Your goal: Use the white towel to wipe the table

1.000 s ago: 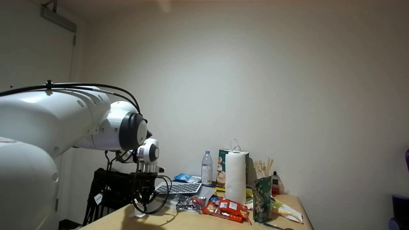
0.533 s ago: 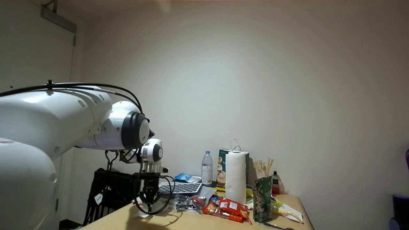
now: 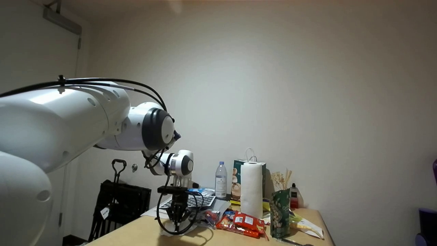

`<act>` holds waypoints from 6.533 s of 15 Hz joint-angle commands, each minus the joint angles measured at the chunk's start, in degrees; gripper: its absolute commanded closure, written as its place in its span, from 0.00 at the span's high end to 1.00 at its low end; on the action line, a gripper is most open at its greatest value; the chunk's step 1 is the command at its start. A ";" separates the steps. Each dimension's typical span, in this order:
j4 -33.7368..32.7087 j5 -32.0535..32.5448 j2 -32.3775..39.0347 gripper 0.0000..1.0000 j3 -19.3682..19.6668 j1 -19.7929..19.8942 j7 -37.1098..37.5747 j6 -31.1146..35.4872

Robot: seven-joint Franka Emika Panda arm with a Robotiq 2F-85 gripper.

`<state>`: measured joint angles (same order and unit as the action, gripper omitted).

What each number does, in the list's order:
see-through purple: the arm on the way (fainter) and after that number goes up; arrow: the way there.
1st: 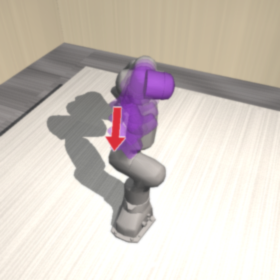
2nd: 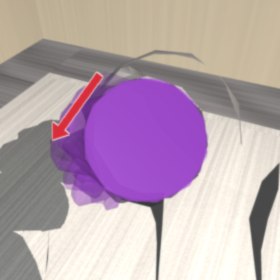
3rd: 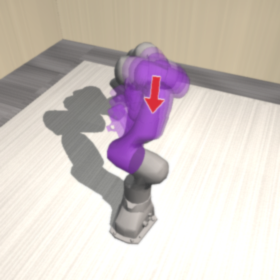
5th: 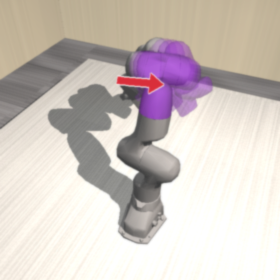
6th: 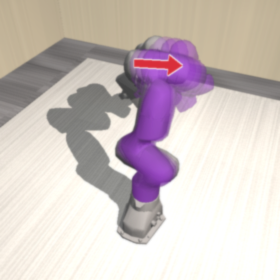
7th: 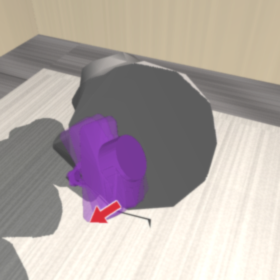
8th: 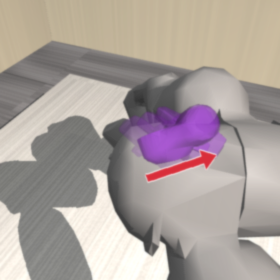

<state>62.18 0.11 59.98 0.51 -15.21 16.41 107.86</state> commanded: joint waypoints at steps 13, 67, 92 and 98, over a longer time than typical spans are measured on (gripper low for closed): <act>4.04 -3.78 -2.01 0.02 2.06 8.49 7.56 0.82; 11.15 -10.63 -4.14 0.00 7.12 12.43 20.46 -8.41; 9.75 -1.53 -8.37 0.78 8.42 6.96 32.06 0.69; 18.63 2.46 -16.73 1.00 8.82 3.55 32.52 7.68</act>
<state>71.63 -0.42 50.03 9.39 -10.27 47.67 110.65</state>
